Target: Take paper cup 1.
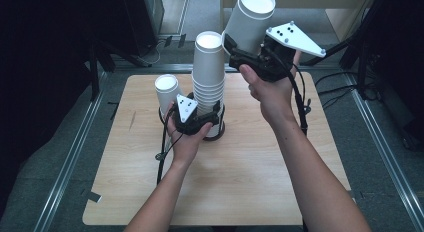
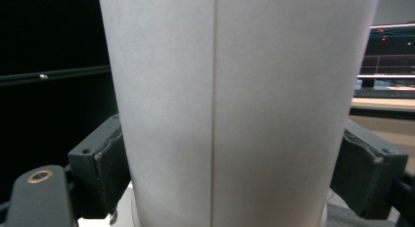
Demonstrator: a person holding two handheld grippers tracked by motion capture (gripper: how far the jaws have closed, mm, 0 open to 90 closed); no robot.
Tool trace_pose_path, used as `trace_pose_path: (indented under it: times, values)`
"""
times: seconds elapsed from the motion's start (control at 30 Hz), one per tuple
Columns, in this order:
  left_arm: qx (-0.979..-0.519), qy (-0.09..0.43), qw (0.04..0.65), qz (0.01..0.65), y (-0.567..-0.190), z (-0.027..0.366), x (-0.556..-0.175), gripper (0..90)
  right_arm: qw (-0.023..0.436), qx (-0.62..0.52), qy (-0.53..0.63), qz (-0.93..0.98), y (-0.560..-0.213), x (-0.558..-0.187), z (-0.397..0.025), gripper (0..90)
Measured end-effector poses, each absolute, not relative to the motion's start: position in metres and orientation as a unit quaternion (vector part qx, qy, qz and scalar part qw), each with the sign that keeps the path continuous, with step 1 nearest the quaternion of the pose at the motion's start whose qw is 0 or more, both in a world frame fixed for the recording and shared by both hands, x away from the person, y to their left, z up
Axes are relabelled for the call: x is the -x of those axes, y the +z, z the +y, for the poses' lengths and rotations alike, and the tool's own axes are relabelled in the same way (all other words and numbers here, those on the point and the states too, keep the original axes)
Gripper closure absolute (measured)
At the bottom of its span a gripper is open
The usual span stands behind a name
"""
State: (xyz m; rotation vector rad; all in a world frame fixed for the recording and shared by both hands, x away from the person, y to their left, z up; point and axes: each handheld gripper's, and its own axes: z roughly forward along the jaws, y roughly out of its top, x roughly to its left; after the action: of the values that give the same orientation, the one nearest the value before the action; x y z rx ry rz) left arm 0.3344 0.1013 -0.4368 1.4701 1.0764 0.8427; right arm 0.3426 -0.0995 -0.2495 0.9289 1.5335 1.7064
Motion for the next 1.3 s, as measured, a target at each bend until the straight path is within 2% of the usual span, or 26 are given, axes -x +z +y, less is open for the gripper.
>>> trace_pose_path:
  times: [0.43, 0.73, 1.17, 1.27, 1.3]
  values:
    - [-0.622, 0.355, 0.536, 0.448, -0.435, 0.104, -0.332, 13.6, 0.344, -0.368, 0.633, 0.588, -0.269, -0.337, -0.123, 13.6]
    - [-0.638, 0.347, 0.535, 0.432, -0.437, 0.106, -0.320, 12.4, 0.342, -0.379, 0.623, 0.593, -0.301, -0.332, -0.138, 13.6]
    - [-0.649, 0.333, 0.531, 0.430, -0.445, 0.116, -0.300, 8.3, 0.354, -0.375, 0.607, 0.604, -0.343, -0.321, -0.145, 13.7]
    - [-0.657, 0.328, 0.526, 0.428, -0.448, 0.115, -0.293, 0.9, 0.351, -0.377, 0.606, 0.606, -0.354, -0.315, -0.148, 13.8]
    - [-0.659, 0.327, 0.527, 0.427, -0.449, 0.116, -0.290, 0.9, 0.353, -0.377, 0.604, 0.607, -0.357, -0.314, -0.149, 13.8]
